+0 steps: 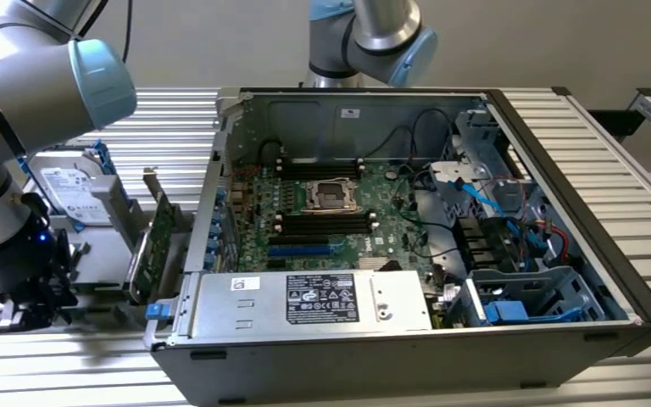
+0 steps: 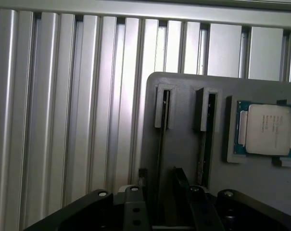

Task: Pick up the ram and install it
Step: 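Pick up the ram and move it above insertion slot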

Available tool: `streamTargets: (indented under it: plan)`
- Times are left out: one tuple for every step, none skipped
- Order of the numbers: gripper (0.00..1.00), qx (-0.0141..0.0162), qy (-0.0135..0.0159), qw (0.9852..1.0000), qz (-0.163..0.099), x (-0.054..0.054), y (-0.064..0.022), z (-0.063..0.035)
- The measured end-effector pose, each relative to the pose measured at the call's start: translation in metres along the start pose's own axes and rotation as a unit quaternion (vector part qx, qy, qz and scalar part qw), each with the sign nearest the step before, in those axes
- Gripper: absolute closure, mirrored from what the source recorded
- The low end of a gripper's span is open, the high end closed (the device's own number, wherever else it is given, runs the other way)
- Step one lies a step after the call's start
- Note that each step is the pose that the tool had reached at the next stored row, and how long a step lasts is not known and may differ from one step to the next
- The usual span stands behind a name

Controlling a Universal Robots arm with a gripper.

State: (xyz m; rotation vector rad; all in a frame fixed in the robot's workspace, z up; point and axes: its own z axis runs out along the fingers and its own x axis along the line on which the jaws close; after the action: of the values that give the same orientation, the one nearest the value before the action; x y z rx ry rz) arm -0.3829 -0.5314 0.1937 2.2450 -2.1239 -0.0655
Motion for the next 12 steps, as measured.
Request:
streamTargets:
  plan:
    - [0.71,0.0000,0.0000,1.0000,0.000,0.0000,0.0000,0.0000]
    - [0.77,0.0000,0.0000,1.0000,0.001,0.0000,0.0000,0.0000]
    - [0.77,0.0000,0.0000,1.0000,0.001,0.0000,0.0000,0.0000]
    - [0.77,0.0000,0.0000,1.0000,0.001,0.0000,0.0000,0.0000]
    - [0.84,0.0000,0.0000,1.0000,0.001,0.0000,0.0000,0.0000]
    - [0.84,0.0000,0.0000,1.0000,0.001,0.0000,0.0000,0.0000]
    - [0.84,0.0000,0.0000,1.0000,0.001,0.0000,0.0000,0.0000]
    - [0.84,0.0000,-0.0001,1.0000,0.001,0.0000,0.0000,0.0000]
    - [0.86,0.0000,-0.0001,1.0000,0.001,0.0000,0.0000,0.0000]
    - [0.86,0.0000,-0.0001,1.0000,0.001,0.0000,0.0000,0.0000]
    - [0.86,0.0000,0.0000,1.0000,0.001,0.0000,0.0000,0.0000]
    - [0.86,0.0000,0.0000,1.0000,0.001,0.0000,0.0000,0.0000]
